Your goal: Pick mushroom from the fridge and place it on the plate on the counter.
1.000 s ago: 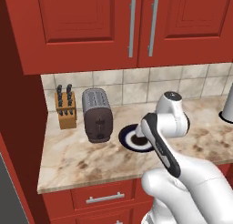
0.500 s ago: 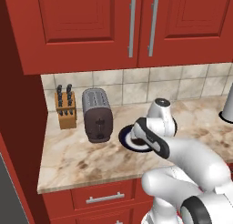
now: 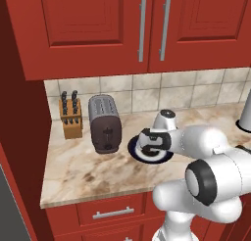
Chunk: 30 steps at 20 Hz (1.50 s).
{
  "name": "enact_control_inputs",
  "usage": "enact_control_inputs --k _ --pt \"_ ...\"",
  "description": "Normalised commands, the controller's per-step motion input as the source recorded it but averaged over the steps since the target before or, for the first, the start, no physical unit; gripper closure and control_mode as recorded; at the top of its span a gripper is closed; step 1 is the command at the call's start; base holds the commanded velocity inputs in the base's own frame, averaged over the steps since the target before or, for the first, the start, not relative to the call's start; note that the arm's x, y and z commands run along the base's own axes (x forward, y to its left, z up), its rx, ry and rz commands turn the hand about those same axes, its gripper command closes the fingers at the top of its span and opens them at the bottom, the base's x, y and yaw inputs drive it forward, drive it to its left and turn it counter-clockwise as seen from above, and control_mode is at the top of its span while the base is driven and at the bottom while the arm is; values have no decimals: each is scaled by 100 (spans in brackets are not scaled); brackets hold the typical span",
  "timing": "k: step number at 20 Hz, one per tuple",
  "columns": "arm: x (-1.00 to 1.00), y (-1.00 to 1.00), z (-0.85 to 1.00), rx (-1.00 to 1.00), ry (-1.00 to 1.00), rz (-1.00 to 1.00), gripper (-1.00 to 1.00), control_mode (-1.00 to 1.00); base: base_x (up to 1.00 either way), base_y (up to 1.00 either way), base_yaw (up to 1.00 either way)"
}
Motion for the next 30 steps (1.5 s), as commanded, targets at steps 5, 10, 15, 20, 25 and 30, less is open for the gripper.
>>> enact_control_inputs --k 5,10,15,20,25,30 --pt "40 0 -21 0 0 0 100 -100 0 0 0" --pt "28 0 -21 0 0 0 100 -100 0 0 0" --pt "8 0 -10 0 0 0 -100 -100 0 0 0" --pt "0 0 0 0 0 0 -100 -100 0 0 0" --pt "0 0 0 0 0 0 -100 -100 0 0 0" --pt "-7 0 13 0 -1 0 -100 -100 0 0 0"
